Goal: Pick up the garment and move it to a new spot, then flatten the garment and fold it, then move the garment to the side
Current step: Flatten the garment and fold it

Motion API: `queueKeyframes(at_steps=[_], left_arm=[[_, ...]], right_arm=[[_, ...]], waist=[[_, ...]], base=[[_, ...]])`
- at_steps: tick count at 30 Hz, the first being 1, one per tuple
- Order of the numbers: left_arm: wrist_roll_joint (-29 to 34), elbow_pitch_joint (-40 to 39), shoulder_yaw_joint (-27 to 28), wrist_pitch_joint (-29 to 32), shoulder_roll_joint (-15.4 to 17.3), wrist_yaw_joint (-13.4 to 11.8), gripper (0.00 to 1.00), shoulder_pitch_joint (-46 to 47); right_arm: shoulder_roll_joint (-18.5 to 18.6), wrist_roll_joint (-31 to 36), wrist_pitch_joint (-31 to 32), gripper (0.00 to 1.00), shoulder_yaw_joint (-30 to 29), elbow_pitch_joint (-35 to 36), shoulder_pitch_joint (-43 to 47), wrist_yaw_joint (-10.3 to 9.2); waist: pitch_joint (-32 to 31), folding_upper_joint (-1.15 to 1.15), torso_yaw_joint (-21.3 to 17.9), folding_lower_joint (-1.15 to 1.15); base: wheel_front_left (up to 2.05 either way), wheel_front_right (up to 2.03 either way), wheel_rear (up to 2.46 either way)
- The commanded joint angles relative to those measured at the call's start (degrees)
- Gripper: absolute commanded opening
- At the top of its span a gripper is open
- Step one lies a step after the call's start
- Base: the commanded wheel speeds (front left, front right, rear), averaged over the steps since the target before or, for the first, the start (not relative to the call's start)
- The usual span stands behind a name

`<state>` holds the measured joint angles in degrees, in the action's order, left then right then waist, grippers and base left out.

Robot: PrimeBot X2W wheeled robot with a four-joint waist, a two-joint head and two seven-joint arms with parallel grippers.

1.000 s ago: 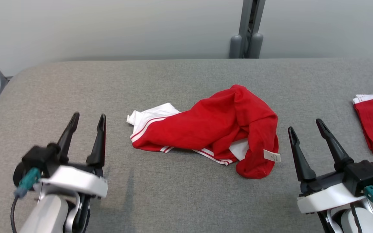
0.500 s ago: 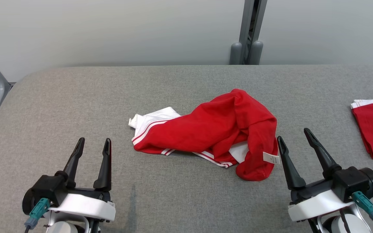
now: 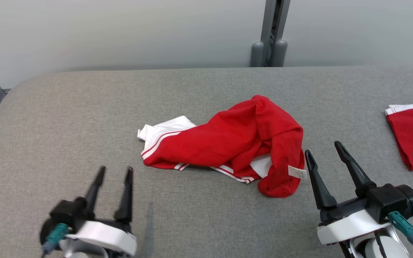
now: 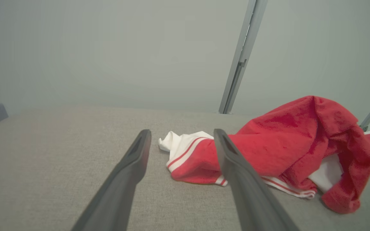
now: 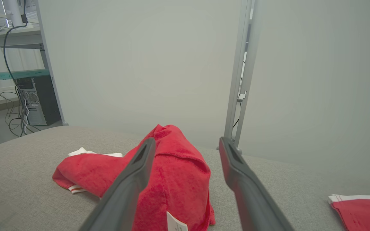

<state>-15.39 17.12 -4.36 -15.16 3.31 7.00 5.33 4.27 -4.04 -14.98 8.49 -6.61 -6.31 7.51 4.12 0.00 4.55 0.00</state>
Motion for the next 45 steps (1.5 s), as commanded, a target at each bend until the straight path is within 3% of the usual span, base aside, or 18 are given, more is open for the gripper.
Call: queueKeyframes(at_steps=[1,12,27,29,36,38,45], left_arm=[[-0.3,1.6,-1.0,0.0,0.1,0.3,1.0,1.2],[-2.2,17.9,-1.0,3.4,0.3,-0.5,1.0,11.3],[-8.5,30.8,0.9,9.3,0.0,-0.8,1.0,20.3],[-8.9,31.3,0.0,9.1,0.0,-0.3,0.0,21.0],[-7.6,28.4,-1.3,4.4,3.6,0.1,0.0,23.3],[-6.0,22.2,-0.7,2.5,7.9,-1.0,0.0,24.7],[-5.2,11.1,-0.6,9.0,13.6,-1.2,0.0,27.0]], right_arm=[[0.2,-0.1,-0.3,1.0,0.2,0.1,-0.6,-0.05],[0.0,0.9,-0.3,1.0,0.3,1.0,-2.5,-0.05],[-0.7,1.6,-0.3,1.0,0.7,1.5,-3.9,-0.05],[-0.8,1.8,-0.3,1.0,0.6,1.6,-4.0,-0.05],[-1.0,2.0,-0.3,1.0,-0.4,1.7,-4.0,-0.05],[-1.2,1.4,-0.3,1.0,-0.8,1.5,-3.3,-0.05],[-1.2,0.5,-0.3,1.0,0.1,1.2,-3.5,-0.05]], waist=[[0.6,0.0,-0.5,0.0],[6.5,0.0,-4.8,0.0],[10.2,0.0,-8.9,0.0],[10.5,0.0,-9.2,0.0],[10.3,0.0,-9.3,0.0],[9.0,0.0,-8.8,0.0],[7.9,0.0,-8.6,0.0]], base=[[0.0,0.0,0.0],[0.0,0.0,0.0],[0.0,0.0,0.0],[0.0,0.0,0.0],[0.0,0.0,0.0],[0.0,0.0,0.0],[0.0,0.0,0.0]])
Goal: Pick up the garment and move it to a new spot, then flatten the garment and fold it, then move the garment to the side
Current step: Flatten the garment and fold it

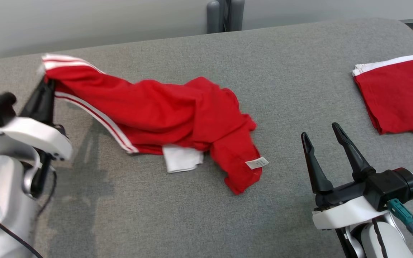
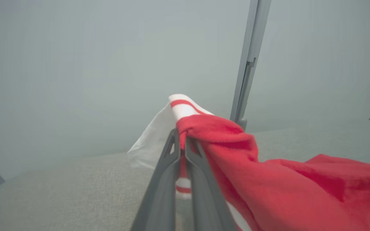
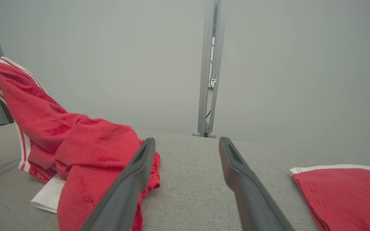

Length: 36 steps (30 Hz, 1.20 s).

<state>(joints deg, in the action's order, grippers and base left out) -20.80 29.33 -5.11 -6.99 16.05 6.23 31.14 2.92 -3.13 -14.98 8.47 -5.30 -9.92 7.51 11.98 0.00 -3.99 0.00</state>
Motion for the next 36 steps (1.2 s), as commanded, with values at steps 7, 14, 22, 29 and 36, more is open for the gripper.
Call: queueKeyframes(at_steps=[7,14,22,29,36], left_arm=[[2.5,-4.4,-2.6,14.3,6.5,-0.4,0.0,4.4],[4.3,1.5,-4.9,19.8,7.6,-1.9,0.41,6.0],[4.8,6.5,-5.2,17.8,6.5,-4.4,1.0,7.3],[2.2,3.0,-3.1,11.8,5.2,-5.5,1.0,6.1],[-0.2,-4.9,-1.0,8.2,3.9,-6.9,1.0,1.5]], right_arm=[[0.1,-1.7,-0.3,1.0,1.6,0.2,-1.3,-0.05],[0.1,-2.3,-0.3,1.0,2.9,-0.2,-2.5,-0.05],[0.1,-2.3,-0.3,1.0,1.8,-0.2,-1.8,-0.05],[0.1,-1.2,-0.3,1.0,0.6,-0.5,-1.5,-0.05],[0.1,-0.6,-0.3,1.0,-0.3,-0.8,-0.9,-0.05]], waist=[[1.7,0.0,-1.7,0.0],[3.0,0.0,-4.3,0.0],[2.8,0.0,-4.1,0.0],[0.6,0.0,-0.1,0.0],[-1.6,0.0,3.3,0.0]], base=[[0.0,0.0,0.0],[0.0,0.0,0.0],[0.0,0.0,0.0],[0.0,0.0,0.0],[0.0,0.0,0.0]])
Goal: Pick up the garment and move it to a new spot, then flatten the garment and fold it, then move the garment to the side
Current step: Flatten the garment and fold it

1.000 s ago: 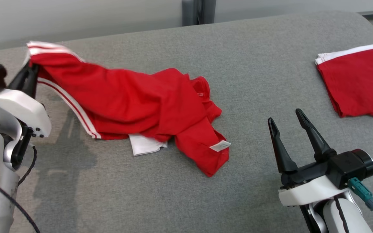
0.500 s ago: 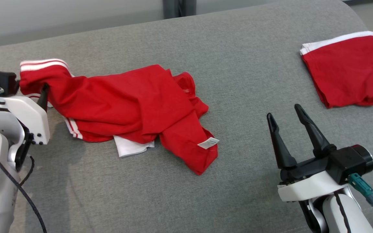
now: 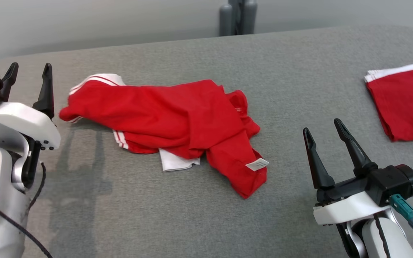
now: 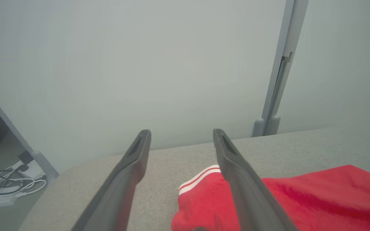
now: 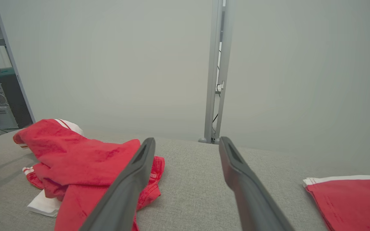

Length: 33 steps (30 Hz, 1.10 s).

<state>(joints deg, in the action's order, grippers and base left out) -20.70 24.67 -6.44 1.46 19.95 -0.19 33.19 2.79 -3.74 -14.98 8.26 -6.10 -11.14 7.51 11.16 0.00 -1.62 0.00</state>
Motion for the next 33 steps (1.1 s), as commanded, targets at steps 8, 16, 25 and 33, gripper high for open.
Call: queueKeyframes(at_steps=[8,16,25,33], left_arm=[[-3.2,-9.5,1.1,-4.2,-2.7,-0.4,1.0,-9.0],[-2.4,-11.2,-0.9,-10.9,-7.4,-2.3,1.0,-18.0],[-2.1,-7.2,-2.9,-16.3,-12.8,-1.6,1.0,-24.3],[-0.6,-6.2,-2.5,-16.7,-14.1,-0.9,1.0,-23.9]], right_arm=[[0.3,1.0,-0.3,1.0,-0.6,-0.4,1.3,-0.05],[1.0,0.7,-0.3,1.0,-1.2,-0.5,2.8,-0.05],[1.6,0.0,-0.3,1.0,-0.8,-1.2,3.9,-0.05],[1.4,-1.9,-0.3,1.0,-1.6,-1.8,4.0,-0.05]], waist=[[-3.1,0.0,3.8,0.0],[-5.2,0.0,5.2,0.0],[-6.3,0.0,5.2,0.0],[-6.0,0.0,5.7,0.0]], base=[[0.0,0.0,0.0],[0.0,0.0,0.0],[0.0,0.0,0.0],[0.0,0.0,0.0]])
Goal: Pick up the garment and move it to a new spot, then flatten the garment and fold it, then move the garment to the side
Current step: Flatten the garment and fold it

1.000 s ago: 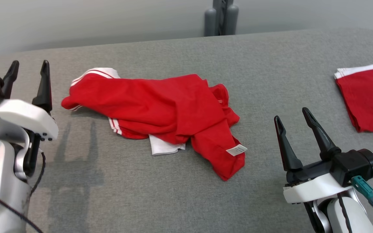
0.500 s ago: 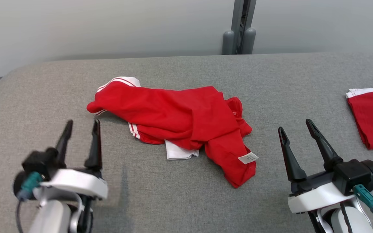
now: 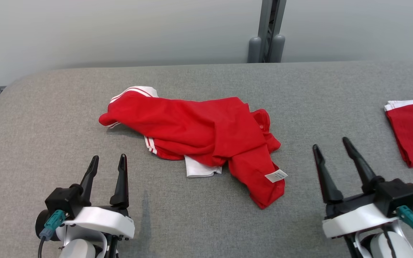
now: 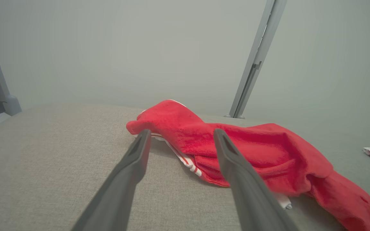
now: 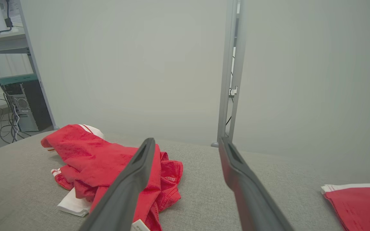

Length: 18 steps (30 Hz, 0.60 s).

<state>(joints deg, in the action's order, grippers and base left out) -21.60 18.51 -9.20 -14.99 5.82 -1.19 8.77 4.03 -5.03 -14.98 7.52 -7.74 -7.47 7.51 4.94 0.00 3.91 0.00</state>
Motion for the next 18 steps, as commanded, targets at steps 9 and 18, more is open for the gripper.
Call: queueKeyframes(at_steps=[9,18], left_arm=[[0.5,1.9,-0.8,-0.2,-0.8,1.8,1.0,3.3],[0.6,3.7,-1.8,-0.2,-1.8,3.3,1.0,7.0]], right_arm=[[0.4,-7.7,1.9,1.0,-2.2,-8.4,-8.0,-0.04],[5.1,-17.3,11.4,1.0,0.5,-22.7,-22.1,-0.04]], waist=[[4.9,0.0,2.7,0.0],[10.3,0.0,7.5,0.0]], base=[[0.0,0.0,0.0],[0.0,0.0,0.0]])
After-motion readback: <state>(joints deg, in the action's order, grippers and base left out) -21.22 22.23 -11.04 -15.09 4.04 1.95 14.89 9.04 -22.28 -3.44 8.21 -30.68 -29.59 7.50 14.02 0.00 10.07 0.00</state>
